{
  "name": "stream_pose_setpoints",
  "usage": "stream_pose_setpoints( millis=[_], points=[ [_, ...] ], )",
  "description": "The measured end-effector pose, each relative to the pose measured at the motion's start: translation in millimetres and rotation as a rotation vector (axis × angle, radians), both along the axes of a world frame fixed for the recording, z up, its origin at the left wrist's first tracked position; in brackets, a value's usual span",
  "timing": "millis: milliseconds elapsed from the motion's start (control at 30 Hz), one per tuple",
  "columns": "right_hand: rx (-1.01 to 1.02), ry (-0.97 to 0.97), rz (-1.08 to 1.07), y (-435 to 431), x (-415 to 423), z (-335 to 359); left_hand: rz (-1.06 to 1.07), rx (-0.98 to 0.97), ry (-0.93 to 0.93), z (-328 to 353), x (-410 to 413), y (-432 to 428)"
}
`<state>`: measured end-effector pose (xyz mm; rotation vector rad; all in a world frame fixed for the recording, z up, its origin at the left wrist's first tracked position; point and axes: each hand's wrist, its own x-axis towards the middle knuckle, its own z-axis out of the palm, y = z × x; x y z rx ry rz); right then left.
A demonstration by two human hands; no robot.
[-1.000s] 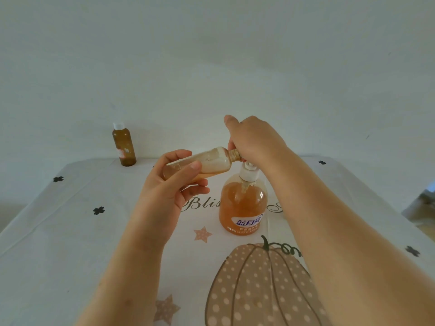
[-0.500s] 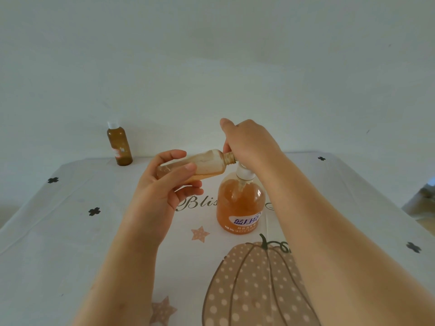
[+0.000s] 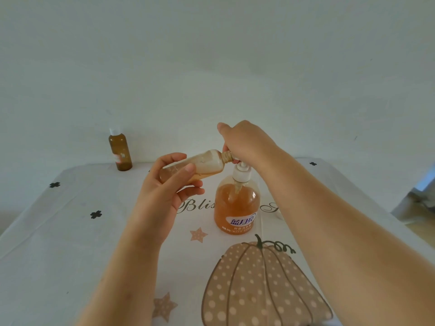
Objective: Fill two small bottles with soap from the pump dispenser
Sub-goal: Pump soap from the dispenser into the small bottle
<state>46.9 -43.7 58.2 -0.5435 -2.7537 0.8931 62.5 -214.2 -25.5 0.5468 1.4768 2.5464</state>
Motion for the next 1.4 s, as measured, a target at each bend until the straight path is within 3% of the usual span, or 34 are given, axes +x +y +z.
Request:
stream_pose_setpoints(
  millis=[700,1400],
  points=[
    [-0.025,0.088,0.01,6.8,-8.7,-20.3,0.028,-0.029,-0.05,-1.6,-6.4,0.5],
    [-0.027,0.032,0.016,0.2,0.9,-0.5,0.037,-0.022,-0.037,2.0,0.0,3.6]
  ],
)
